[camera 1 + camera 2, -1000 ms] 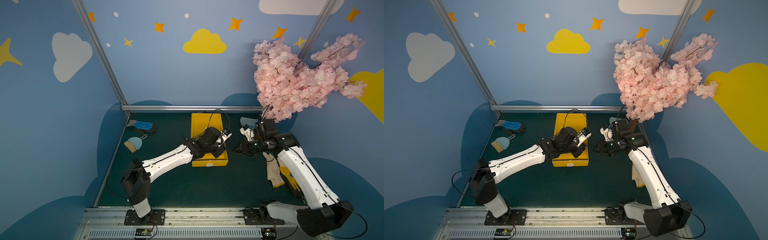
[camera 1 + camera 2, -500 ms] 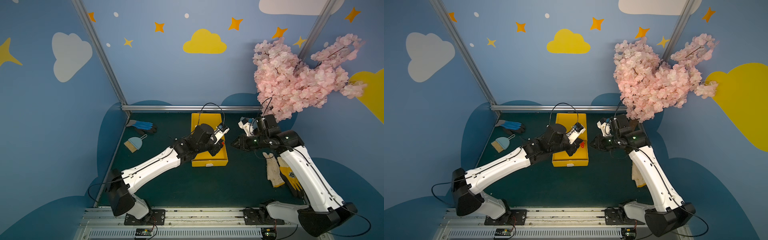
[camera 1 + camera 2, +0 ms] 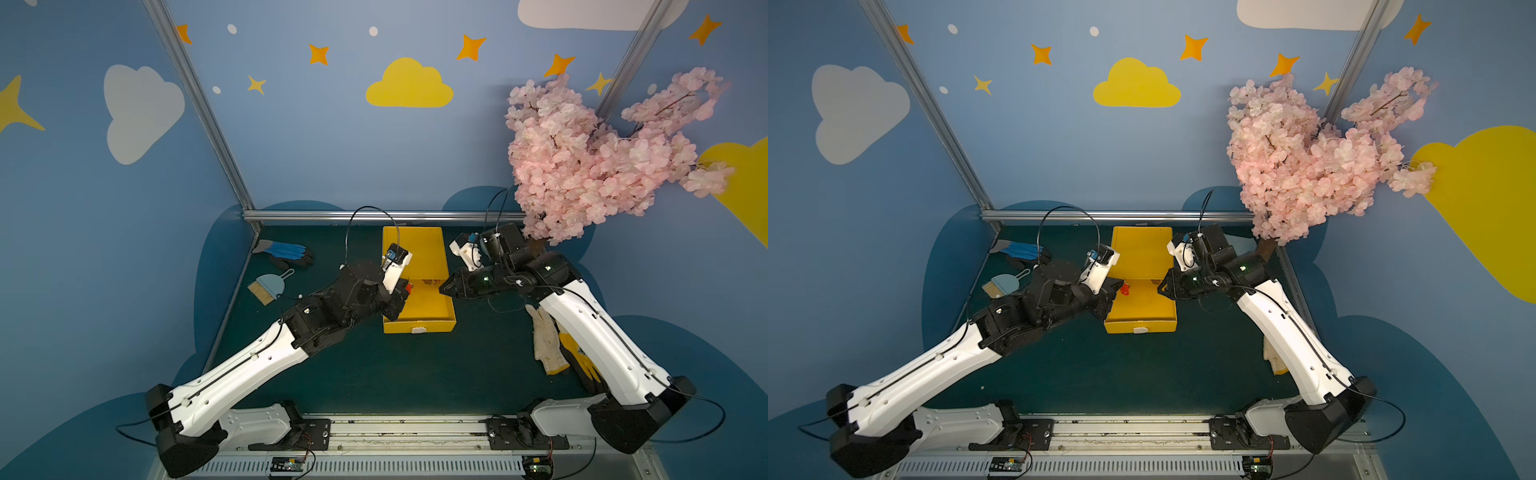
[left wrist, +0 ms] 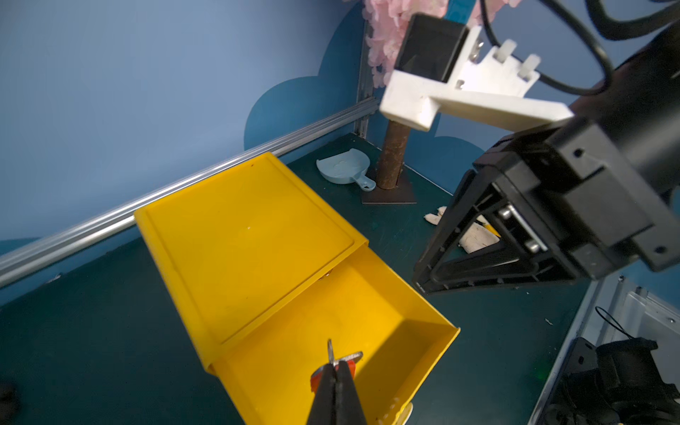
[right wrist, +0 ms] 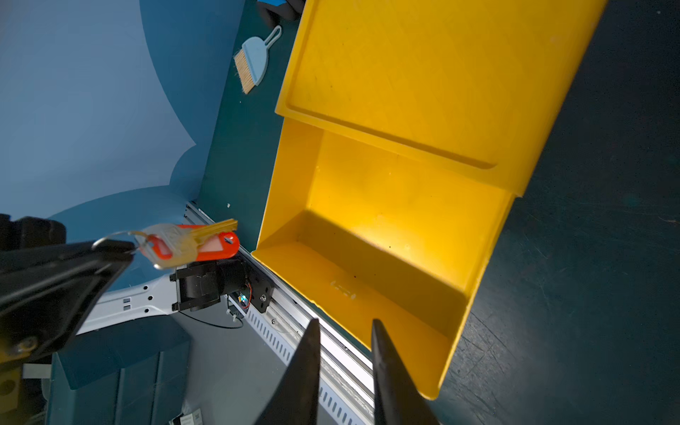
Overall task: Take the keys out of the drawer
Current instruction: Place the key at the center of the board.
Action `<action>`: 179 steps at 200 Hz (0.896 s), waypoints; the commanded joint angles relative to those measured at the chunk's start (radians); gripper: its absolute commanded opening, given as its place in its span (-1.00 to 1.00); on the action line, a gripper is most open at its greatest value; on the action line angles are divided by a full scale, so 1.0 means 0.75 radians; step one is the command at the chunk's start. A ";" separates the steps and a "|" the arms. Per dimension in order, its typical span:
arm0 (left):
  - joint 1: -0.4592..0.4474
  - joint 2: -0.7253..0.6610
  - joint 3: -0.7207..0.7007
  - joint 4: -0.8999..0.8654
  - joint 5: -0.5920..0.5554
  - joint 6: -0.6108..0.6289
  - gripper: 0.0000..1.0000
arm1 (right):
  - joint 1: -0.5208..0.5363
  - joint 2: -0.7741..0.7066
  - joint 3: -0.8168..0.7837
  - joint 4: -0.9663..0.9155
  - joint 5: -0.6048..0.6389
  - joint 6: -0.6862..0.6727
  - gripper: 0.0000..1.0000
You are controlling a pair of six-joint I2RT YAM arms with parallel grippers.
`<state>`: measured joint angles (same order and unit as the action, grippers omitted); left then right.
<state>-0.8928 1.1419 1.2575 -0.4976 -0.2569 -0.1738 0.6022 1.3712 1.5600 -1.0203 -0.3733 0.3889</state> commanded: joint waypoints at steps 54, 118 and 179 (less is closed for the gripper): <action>0.235 -0.370 -0.525 -0.245 -0.135 -0.658 -0.95 | 0.147 0.123 0.070 0.045 0.073 -0.018 -0.48; 0.419 -0.459 -0.884 -0.185 0.046 -0.956 -0.95 | 0.211 0.177 0.063 0.044 0.093 0.001 -0.46; 0.511 -0.414 -0.982 -0.166 0.165 -1.026 -0.95 | 0.247 0.211 0.089 0.007 0.107 -0.003 -0.45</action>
<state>-0.5220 0.8257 0.5316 -0.6353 -0.1783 -0.9100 0.7746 1.5158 1.5879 -0.9924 -0.3099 0.3862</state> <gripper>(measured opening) 0.049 0.274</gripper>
